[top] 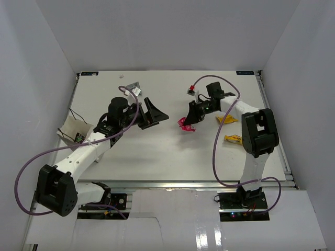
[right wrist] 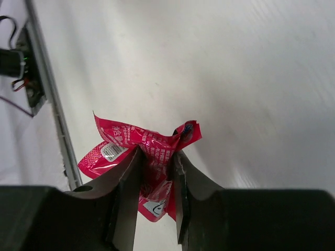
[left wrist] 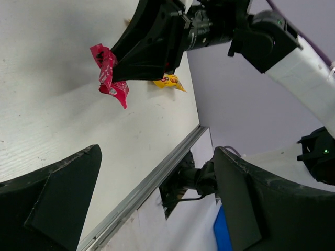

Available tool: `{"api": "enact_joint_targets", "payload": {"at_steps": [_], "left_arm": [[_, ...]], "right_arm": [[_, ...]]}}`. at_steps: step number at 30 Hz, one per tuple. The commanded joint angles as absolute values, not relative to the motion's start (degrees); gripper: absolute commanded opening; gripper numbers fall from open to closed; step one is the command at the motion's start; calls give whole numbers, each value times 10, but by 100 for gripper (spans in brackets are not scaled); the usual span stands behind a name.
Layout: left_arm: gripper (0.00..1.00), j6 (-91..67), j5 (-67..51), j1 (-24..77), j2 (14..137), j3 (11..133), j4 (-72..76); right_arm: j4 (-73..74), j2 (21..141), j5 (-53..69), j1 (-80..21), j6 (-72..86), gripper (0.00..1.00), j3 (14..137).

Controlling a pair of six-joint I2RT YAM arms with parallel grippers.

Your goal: Place the snacks into the paper bag

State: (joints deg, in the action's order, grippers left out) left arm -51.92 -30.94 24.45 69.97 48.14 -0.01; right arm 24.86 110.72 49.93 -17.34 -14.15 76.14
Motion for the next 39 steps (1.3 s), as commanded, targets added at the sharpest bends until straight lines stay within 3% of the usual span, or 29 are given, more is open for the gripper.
{"api": "enact_joint_targets", "payload": {"at_steps": [1, 8, 12, 18, 21, 29, 39], "left_arm": [[98, -454, -321, 258, 651, 570, 27], [98, -323, -287, 258, 568, 782, -60], [98, -350, -286, 258, 555, 833, -57], [98, -374, -288, 258, 541, 860, -52], [98, -379, -287, 258, 537, 868, -51], [98, -391, -282, 258, 522, 882, -48], [98, -397, -275, 258, 494, 886, -48]], "right_arm": [[278, 1083, 638, -197, -202, 12, 846], [449, 1181, 657, -335, -356, 11, 1121], [357, 1207, 639, -423, -296, 8, 1238], [-22, 1215, 553, -522, -2, 8, 1268], [-117, 1243, 470, -560, 101, 8, 1302], [-206, 1288, 73, -664, 31, 8, 1319], [-308, 1346, -14, -709, -13, 11, 1325]]}}
